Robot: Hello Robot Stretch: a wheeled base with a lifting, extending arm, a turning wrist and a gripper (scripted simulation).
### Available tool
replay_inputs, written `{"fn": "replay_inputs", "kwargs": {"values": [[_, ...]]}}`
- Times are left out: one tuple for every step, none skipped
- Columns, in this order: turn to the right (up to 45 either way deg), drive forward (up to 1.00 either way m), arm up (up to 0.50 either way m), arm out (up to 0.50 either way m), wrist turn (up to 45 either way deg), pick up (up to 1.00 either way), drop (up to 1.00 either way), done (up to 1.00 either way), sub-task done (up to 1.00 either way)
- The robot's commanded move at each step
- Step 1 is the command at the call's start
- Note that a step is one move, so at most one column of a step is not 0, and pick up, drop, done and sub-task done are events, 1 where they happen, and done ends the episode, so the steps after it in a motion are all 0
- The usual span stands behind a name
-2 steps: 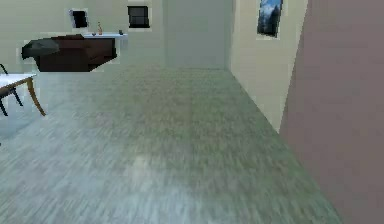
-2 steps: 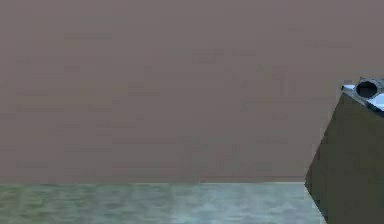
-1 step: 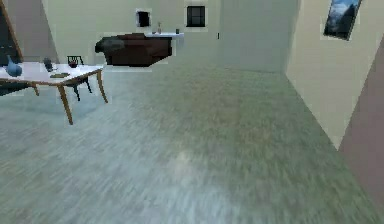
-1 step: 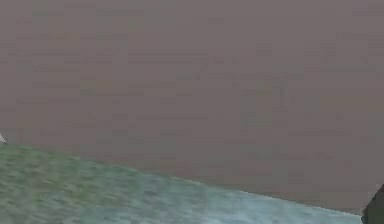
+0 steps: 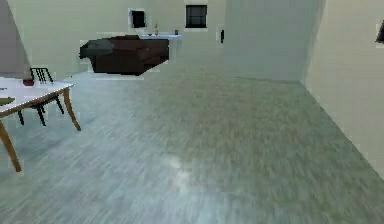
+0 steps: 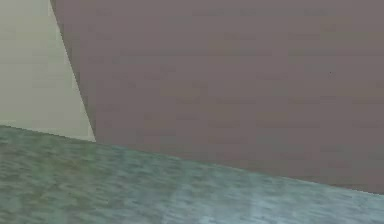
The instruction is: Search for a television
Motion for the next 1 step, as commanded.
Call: {"fn": "replay_inputs", "kwargs": {"values": [[0.0,1.00,0.00,0.00,0.0,0.00,0.00,0.00,0.00]]}}
